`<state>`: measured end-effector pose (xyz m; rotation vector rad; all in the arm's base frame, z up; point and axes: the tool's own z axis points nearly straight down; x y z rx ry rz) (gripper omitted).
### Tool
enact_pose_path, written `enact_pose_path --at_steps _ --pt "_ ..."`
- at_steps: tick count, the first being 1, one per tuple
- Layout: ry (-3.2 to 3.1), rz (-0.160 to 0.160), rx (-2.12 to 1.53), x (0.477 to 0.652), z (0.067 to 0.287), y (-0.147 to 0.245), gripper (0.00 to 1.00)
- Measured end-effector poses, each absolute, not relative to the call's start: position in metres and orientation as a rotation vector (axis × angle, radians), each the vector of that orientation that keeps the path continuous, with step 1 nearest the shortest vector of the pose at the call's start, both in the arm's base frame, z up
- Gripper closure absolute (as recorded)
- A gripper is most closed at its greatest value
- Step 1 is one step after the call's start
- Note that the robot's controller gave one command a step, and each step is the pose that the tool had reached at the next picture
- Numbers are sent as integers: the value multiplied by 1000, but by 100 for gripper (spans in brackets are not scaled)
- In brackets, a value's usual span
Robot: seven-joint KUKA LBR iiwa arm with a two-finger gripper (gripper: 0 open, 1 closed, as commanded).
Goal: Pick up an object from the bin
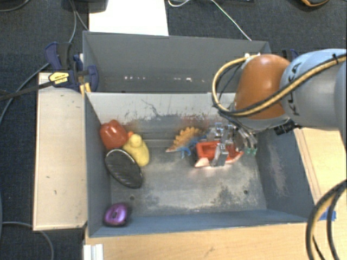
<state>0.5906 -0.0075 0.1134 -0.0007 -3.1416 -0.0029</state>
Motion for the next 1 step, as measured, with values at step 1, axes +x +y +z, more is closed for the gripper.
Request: enact_pose_path --at_steps 1 --pt "-3138 -3 0 574 272 -24 100"
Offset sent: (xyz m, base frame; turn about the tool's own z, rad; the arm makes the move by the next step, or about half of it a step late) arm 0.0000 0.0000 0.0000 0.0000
